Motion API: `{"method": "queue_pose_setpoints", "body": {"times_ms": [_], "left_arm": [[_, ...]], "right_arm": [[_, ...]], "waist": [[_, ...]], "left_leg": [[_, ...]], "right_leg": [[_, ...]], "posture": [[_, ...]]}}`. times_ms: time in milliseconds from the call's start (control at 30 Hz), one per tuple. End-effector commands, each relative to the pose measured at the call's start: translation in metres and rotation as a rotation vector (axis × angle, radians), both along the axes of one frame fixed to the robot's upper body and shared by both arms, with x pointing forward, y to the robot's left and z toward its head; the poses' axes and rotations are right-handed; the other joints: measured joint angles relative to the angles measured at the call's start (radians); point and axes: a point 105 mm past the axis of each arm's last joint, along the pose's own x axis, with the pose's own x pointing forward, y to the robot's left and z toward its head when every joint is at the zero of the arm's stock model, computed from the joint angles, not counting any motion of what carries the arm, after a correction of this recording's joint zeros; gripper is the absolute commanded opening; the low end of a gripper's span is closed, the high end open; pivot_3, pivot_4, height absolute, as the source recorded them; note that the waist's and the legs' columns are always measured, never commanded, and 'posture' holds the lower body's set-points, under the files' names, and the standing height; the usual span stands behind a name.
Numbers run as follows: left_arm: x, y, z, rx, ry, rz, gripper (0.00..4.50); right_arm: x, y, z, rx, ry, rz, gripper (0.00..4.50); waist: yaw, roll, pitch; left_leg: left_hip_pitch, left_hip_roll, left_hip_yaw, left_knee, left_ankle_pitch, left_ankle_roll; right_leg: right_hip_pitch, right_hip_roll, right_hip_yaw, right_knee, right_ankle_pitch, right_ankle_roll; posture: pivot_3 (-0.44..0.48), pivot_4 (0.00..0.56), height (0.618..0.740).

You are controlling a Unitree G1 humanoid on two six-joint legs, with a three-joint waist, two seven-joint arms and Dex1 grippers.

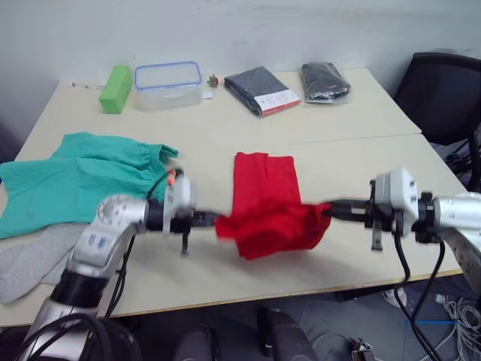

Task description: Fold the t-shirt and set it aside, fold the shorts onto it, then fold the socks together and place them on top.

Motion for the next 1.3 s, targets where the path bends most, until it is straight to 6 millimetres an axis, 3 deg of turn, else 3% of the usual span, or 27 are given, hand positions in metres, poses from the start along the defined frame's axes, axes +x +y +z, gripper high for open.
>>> {"method": "queue_pose_setpoints", "body": {"times_ms": [33, 200, 367, 467, 767, 900, 1100, 1200, 1267, 1300], "left_arm": [[0.029, -0.005, 0.011, -0.085, 0.058, 0.117, 0.01], [0.074, -0.024, 0.017, -0.152, 0.140, 0.276, 0.01], [0.096, -0.029, 0.010, -0.118, 0.158, 0.370, 0.01], [0.103, -0.031, 0.005, -0.103, 0.189, 0.404, 0.01], [0.111, -0.035, -0.005, -0.105, 0.264, 0.452, 0.01], [0.110, -0.032, 0.002, -0.152, 0.278, 0.445, 0.88], [0.110, -0.015, 0.022, -0.185, 0.216, 0.448, 2.77], [0.103, -0.013, 0.036, -0.161, 0.118, 0.399, 3.71], [0.081, -0.018, 0.038, -0.036, -0.039, 0.260, 4.35], [0.072, -0.021, 0.037, 0.008, -0.083, 0.204, 4.47]], "right_arm": [[0.028, -0.006, 0.009, 0.087, 0.023, -0.128, 0.00], [0.076, 0.002, 0.003, 0.163, 0.076, -0.267, 0.00], [0.112, 0.007, -0.012, 0.206, 0.188, -0.386, 0.00], [0.122, 0.007, -0.021, 0.209, 0.246, -0.425, 0.00], [0.134, -0.002, -0.027, 0.146, 0.276, -0.524, 0.00], [0.132, 0.003, -0.026, 0.119, 0.265, -0.525, 1.03], [0.126, 0.006, -0.007, 0.141, 0.225, -0.500, 3.16], [0.123, 0.000, 0.009, 0.143, 0.146, -0.503, 3.17], [0.110, -0.001, 0.021, 0.075, 0.039, -0.440, 3.17], [0.104, 0.000, 0.024, 0.046, 0.003, -0.412, 3.17]], "waist": [[-0.002, 0.001, 0.000], [-0.003, 0.001, 0.000], [-0.004, 0.003, 0.000], [-0.004, 0.003, 0.001], [-0.005, 0.005, 0.002], [-0.007, 0.005, 0.002], [-0.015, 0.006, 0.002], [-0.015, 0.006, 0.003], [-0.015, 0.007, 0.003], [-0.015, 0.008, 0.003]], "left_leg": [[-0.001, 0.000, 0.000, 0.000, 0.000, -0.001], [-0.005, 0.000, 0.002, -0.002, 0.001, -0.003], [-0.010, 0.000, 0.002, -0.002, 0.002, -0.004], [-0.019, 0.000, 0.005, -0.002, 0.003, -0.005], [-0.019, 0.001, 0.007, -0.002, 0.004, -0.008], [-0.018, 0.001, 0.007, -0.002, 0.005, -0.010], [-0.017, 0.001, 0.005, -0.002, 0.006, -0.011], [-0.018, 0.001, 0.005, -0.002, 0.006, -0.011], [-0.018, 0.001, 0.005, -0.002, 0.006, -0.011], [-0.018, 0.001, 0.005, -0.002, 0.006, -0.011]], "right_leg": [[-0.001, 0.000, 0.000, 0.000, 0.004, 0.007], [-0.003, 0.001, -0.003, -0.001, 0.006, 0.010], [-0.008, 0.001, -0.007, -0.003, 0.006, 0.011], [-0.019, -0.002, -0.013, 0.001, 0.006, 0.011], [-0.020, -0.002, -0.018, 0.003, 0.006, 0.012], [-0.020, -0.002, -0.018, 0.004, 0.006, 0.012], [-0.020, -0.002, -0.018, 0.007, 0.006, 0.012], [-0.020, -0.002, -0.018, 0.007, 0.006, 0.012], [-0.020, -0.003, -0.018, 0.006, 0.006, 0.012], [-0.020, -0.003, -0.018, 0.006, 0.006, 0.012]], "posture": [[0.000, 0.150, 0.740], [0.000, 0.150, 0.740], [0.000, 0.150, 0.740], [0.000, 0.150, 0.740], [0.000, 0.150, 0.740], [0.000, 0.150, 0.740], [0.000, 0.150, 0.740], [0.000, 0.150, 0.740], [0.000, 0.150, 0.740], [0.000, 0.150, 0.740]]}}
